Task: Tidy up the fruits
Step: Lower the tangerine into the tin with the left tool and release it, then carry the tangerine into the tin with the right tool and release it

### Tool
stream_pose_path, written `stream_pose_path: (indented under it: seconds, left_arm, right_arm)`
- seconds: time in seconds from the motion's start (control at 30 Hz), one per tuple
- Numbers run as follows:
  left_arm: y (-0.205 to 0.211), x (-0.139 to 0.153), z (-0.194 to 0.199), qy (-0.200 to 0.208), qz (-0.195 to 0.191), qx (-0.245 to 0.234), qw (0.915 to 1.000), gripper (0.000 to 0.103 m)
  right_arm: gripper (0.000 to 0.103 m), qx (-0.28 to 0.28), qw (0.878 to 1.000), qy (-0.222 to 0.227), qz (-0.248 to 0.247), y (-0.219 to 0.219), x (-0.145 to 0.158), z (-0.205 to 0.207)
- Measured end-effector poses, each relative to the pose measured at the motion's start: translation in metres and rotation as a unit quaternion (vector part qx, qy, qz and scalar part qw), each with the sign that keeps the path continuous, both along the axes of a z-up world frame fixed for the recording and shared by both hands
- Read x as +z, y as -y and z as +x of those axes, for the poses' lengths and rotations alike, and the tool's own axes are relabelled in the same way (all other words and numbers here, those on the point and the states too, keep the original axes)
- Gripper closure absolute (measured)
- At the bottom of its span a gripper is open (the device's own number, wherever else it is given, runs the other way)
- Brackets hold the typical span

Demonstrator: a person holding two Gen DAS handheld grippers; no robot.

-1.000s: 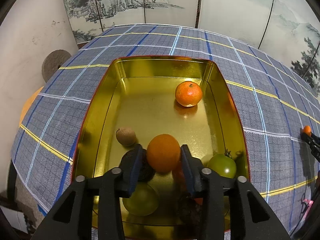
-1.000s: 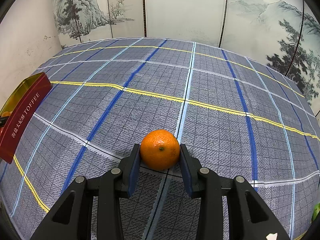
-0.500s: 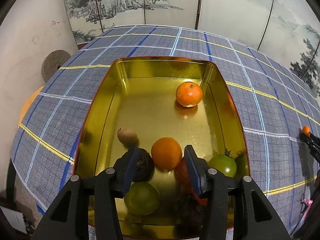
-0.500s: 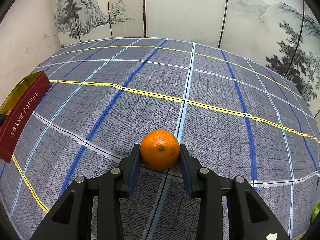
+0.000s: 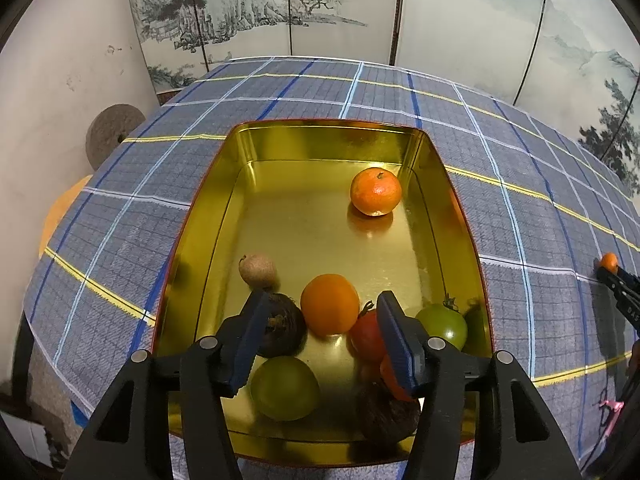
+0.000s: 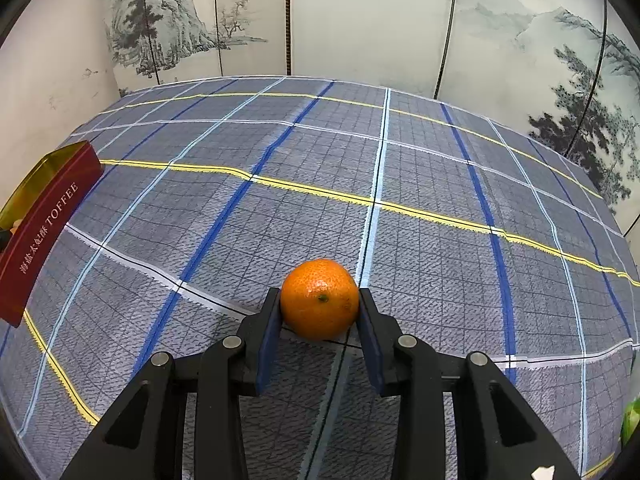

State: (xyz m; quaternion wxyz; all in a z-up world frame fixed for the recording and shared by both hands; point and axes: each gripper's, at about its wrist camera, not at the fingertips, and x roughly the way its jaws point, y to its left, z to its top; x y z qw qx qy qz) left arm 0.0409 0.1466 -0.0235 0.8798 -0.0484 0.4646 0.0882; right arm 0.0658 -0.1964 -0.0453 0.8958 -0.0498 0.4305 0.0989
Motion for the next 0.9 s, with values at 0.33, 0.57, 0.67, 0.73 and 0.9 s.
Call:
stream_pose_path:
  seconds: [0.33,0.57,0.67,0.73,0.9]
  left_arm:
    - [0.014,0.01,-0.01,0.021,0.008,-0.019,0.9996,0.039]
    - [0.022,0.018,-0.017,0.034,0.011,-0.022,0.9991,0.039]
    - [0.023,0.022,-0.02,0.039,0.021,-0.017,0.9989,0.039]
    - [0.023,0.024,-0.022,0.041,0.024,-0.013,0.9988,0.039]
    - [0.023,0.025,-0.027,0.043,0.018,-0.012,0.9988,0.039]
  right_arm:
    - [0.07,0.006,1.0,0.006,0.003,-0.005,0.005,-0.006]
    - [0.07,0.018,1.0,0.009,0.006,-0.015,0.011,-0.01]
    - [0.07,0.023,1.0,0.011,0.006,-0.019,0.015,-0.011]
    - [0.07,0.027,1.0,0.012,0.007,-0.022,0.018,-0.012]
    - [0.07,0.042,0.999,0.015,0.01,-0.035,0.023,-0.016]
